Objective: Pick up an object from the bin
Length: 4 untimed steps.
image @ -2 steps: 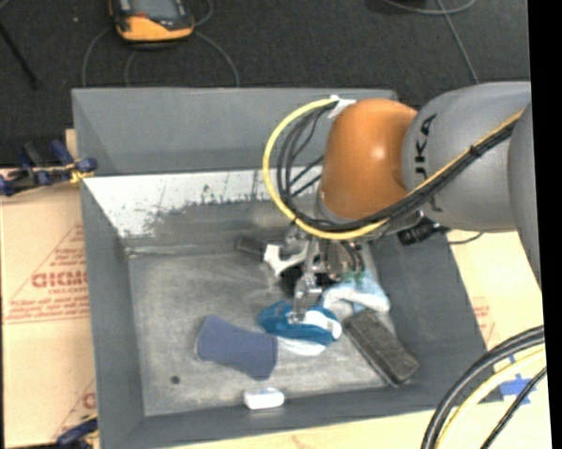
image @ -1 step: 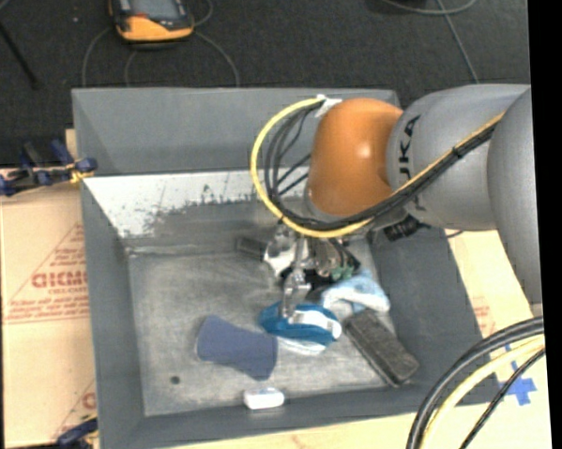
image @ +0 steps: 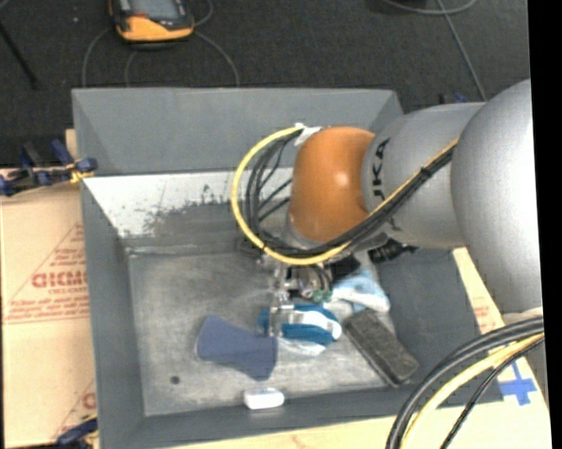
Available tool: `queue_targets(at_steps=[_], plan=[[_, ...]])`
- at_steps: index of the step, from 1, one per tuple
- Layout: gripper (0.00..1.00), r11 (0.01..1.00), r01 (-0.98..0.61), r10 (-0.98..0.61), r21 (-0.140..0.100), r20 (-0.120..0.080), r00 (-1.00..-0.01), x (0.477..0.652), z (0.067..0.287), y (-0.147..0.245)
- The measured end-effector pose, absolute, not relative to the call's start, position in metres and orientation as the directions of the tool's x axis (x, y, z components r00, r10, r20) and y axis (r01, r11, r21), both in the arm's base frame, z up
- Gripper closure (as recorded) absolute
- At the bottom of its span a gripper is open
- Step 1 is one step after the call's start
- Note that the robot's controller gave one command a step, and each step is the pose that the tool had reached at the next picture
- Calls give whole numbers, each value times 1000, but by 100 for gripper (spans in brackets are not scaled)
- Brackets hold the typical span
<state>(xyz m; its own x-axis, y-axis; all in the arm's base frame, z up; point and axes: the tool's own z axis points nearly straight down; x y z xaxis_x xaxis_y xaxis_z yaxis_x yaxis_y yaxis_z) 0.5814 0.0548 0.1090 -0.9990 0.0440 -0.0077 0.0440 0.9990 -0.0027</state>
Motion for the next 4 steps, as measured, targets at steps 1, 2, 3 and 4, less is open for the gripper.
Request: queue_targets(at_steps=[1, 2, 3, 4], plan=[[100, 999, 41, 41, 3, -2, -999, 565, 76, 125], [100, 999, 42, 42, 3, -2, -999, 565, 76, 125], [100, 999, 42, 42, 3, -2, -999, 565, 77, 125], [100, 999, 42, 42, 1, -1, -999, 565, 82, 125]])
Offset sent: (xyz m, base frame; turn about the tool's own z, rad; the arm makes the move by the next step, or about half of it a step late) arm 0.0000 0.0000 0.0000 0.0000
